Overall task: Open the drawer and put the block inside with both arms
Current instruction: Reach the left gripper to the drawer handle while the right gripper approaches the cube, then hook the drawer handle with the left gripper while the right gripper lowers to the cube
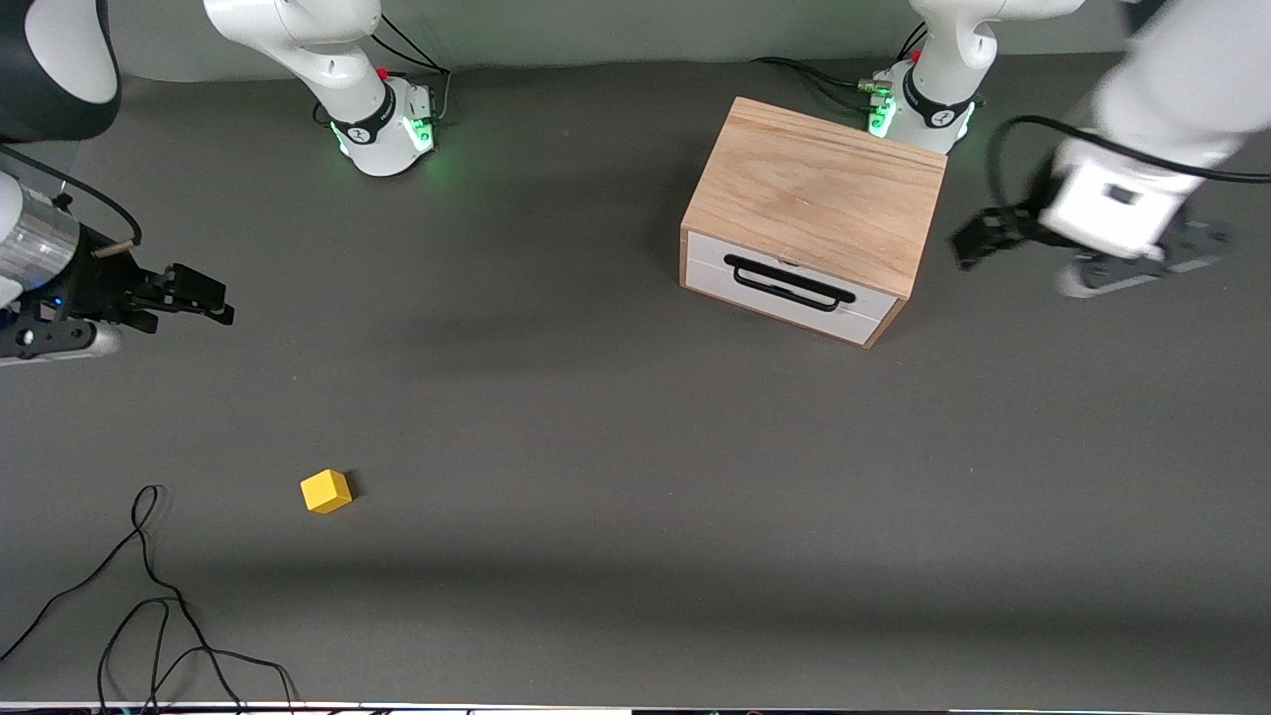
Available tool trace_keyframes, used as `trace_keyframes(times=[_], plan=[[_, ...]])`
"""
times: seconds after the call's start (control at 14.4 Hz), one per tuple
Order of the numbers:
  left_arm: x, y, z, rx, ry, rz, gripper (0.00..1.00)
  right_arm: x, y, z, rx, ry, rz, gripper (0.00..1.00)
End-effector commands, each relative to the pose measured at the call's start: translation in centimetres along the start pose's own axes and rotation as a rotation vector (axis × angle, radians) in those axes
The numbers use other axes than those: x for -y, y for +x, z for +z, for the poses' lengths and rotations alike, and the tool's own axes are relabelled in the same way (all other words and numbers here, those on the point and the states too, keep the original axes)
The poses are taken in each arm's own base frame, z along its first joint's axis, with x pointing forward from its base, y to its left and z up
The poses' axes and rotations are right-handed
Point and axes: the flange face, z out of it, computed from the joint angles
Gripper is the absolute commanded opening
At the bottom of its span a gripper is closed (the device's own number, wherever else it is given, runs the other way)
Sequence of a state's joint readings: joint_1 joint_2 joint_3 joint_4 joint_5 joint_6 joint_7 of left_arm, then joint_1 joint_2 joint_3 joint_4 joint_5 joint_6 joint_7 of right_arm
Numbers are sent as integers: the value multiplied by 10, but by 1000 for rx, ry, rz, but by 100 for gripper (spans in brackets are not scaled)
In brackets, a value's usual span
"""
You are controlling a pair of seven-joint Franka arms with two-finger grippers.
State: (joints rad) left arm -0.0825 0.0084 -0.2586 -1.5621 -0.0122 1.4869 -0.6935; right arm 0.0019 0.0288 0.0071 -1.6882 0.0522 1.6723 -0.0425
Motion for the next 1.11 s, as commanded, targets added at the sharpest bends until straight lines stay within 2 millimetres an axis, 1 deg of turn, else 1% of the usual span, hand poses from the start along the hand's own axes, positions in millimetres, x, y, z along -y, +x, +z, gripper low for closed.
trace_keyframes(times=[0.0, 0.07, 0.14, 0.28, 0.35, 0.42, 0.56, 0.63, 0.7, 0.77, 0.91, 1.04], plan=[[-58, -32, 18, 3, 9, -175, 100, -5, 14, 11, -3, 9, -78, 100], [-81, -45, 25, -3, 4, -237, 100, -7, 18, 16, -11, 8, -106, 100], [-97, -53, 32, 1, -2, -316, 100, -14, 24, 24, -9, 9, -112, 100], [-124, -67, 51, 16, 26, -438, 100, -20, 34, 39, -12, 8, -130, 100], [-132, -72, 56, 15, 40, -482, 100, -23, 40, 50, -9, 8, -147, 100], [-137, -74, 64, 21, 53, -527, 100, -32, 47, 61, -13, 8, -153, 100], [-142, -71, 77, 33, 76, -647, 100, -38, 58, 76, -32, 3, -190, 100], [-149, -77, 84, 23, 90, -679, 100, -40, 64, 86, -36, 1, -211, 100], [-156, -84, 92, -3, 109, -675, 100, -41, 71, 100, -41, 0, -224, 100], [-161, -87, 102, -35, 128, -663, 100, -43, 79, 114, -50, -3, -222, 100], [-163, -80, 119, -36, 132, -668, 100, -46, 92, 143, -60, -7, -221, 100], [-164, -79, 146, -24, 149, -665, 100, -49, 106, 178, -78, -12, -231, 100]])
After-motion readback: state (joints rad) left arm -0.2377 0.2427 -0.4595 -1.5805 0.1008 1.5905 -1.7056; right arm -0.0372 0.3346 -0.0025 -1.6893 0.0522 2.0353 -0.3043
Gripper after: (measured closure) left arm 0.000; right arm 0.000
